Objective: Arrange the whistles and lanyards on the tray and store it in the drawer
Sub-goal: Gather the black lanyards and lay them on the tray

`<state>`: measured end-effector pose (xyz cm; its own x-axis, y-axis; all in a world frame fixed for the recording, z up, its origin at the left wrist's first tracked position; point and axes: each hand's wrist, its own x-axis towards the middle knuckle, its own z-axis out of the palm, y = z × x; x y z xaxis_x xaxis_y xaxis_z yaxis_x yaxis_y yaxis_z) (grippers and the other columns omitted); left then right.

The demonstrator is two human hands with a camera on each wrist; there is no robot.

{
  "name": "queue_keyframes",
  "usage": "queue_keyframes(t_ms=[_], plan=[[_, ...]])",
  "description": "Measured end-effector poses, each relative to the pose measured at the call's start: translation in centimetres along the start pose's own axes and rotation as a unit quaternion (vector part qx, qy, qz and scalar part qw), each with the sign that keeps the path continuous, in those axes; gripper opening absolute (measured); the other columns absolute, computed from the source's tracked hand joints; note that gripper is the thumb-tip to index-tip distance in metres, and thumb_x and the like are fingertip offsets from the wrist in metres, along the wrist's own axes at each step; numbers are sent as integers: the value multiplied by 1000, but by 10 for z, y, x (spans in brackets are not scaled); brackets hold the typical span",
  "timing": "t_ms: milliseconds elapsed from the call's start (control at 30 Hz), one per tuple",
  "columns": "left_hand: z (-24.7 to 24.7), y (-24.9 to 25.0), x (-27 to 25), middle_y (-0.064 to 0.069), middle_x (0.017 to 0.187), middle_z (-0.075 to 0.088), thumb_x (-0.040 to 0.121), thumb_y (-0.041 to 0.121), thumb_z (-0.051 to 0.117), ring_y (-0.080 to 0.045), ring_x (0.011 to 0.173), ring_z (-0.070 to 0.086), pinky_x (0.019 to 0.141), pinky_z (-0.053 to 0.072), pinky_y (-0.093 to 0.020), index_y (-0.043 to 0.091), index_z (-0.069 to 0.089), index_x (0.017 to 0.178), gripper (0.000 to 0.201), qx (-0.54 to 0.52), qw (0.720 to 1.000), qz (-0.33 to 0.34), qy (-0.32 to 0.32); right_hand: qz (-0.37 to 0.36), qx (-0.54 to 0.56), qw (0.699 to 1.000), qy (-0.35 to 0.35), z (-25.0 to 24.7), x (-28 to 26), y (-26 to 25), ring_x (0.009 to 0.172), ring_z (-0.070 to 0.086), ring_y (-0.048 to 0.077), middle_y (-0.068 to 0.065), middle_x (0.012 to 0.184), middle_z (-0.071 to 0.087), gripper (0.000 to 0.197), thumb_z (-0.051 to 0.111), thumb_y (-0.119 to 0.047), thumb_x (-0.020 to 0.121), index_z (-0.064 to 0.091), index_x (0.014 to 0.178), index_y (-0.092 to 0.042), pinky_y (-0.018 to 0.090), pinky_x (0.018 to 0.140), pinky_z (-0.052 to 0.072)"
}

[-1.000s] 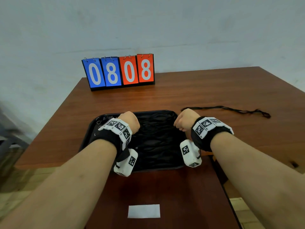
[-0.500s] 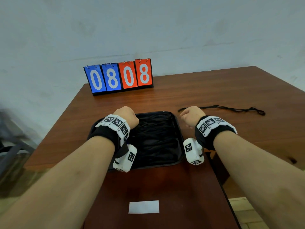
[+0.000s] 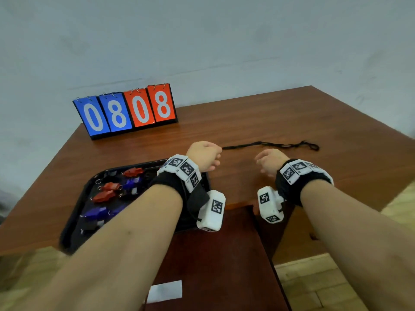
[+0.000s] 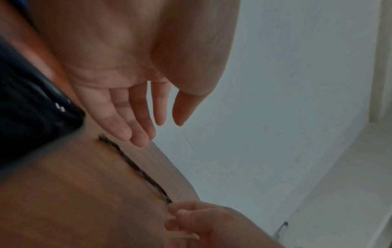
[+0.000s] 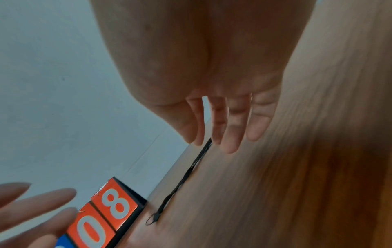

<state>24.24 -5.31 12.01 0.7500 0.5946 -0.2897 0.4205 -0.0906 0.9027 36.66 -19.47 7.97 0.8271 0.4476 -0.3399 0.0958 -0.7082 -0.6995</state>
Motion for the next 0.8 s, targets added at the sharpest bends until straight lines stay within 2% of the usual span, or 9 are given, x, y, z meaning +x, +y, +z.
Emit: queue_keyframes(t_ms=[100, 167, 300, 367, 467, 500, 567, 667, 800], plan=[[31, -1, 10, -5, 98, 61, 96, 18, 54, -19, 82, 61, 90, 54, -35, 12, 50, 131, 36, -21, 999, -21, -25, 25, -1, 999, -37, -7, 6, 13, 88, 60, 18, 7, 118, 61, 24, 44, -12, 99, 56, 121, -12, 28, 73, 48], [49, -2, 17, -3, 93, 59, 97, 18, 52, -18, 81, 60, 90, 53, -35, 12, 48, 133, 36, -28, 998, -42, -40, 31, -18, 998, -57, -11, 13, 18, 93, 58, 18, 6, 121, 59, 26, 45, -17, 100, 53, 124, -14, 31, 79, 46], [73, -10, 28, -6, 103, 56, 98, 18, 50, -17, 80, 58, 86, 51, -32, 12, 51, 131, 33, -25, 995, -87, -46, 35, -58, 994, -85, -13, 26, 19, 84, 55, 17, 4, 103, 55, 31, 46, -21, 100, 49, 130, -15, 27, 66, 44], [78, -11, 33, -9, 111, 55, 100, 17, 47, -21, 95, 58, 88, 48, -31, 9, 49, 135, 36, -27, 993, -105, -52, 33, -71, 993, -92, -16, 32, 16, 71, 53, 14, 1, 93, 54, 32, 46, -20, 100, 49, 131, -14, 25, 59, 43], [79, -10, 42, -17, 135, 52, 102, 14, 40, -27, 121, 54, 99, 43, -34, 4, 44, 138, 37, -39, 988, -130, -71, 33, -78, 991, -101, -19, 44, 11, 66, 55, 12, 3, 101, 55, 33, 46, -18, 100, 50, 132, -12, 25, 56, 45], [79, -9, 46, -18, 131, 56, 100, 15, 43, -27, 112, 58, 95, 45, -35, 3, 47, 135, 36, -31, 989, -128, -64, 31, -71, 992, -95, -19, 49, 10, 65, 55, 12, 3, 98, 56, 33, 47, -17, 99, 51, 131, -11, 25, 55, 45], [78, -7, 52, -13, 97, 63, 99, 19, 47, -21, 87, 57, 86, 47, -32, 7, 52, 123, 27, -29, 988, -144, -38, 15, -41, 997, -69, -19, 59, 7, 65, 55, 13, 4, 92, 58, 34, 49, -12, 97, 53, 130, -6, 25, 56, 47], [79, -4, 58, -5, 77, 50, 99, 22, 48, -19, 86, 55, 88, 47, -30, 12, 48, 113, 17, -33, 983, -178, -13, -14, -71, 997, -24, -20, 71, -1, 91, 62, 21, 11, 118, 61, 32, 50, -13, 97, 56, 127, -7, 29, 74, 50], [79, -7, 63, -4, 92, 54, 98, 22, 50, -15, 82, 57, 78, 48, -27, 12, 50, 130, 34, -72, 979, -189, -10, -18, -122, 992, 6, -17, 88, -9, 129, 46, 31, 8, 153, 29, 56, 48, -20, 97, 29, 149, -13, 34, 96, 43]])
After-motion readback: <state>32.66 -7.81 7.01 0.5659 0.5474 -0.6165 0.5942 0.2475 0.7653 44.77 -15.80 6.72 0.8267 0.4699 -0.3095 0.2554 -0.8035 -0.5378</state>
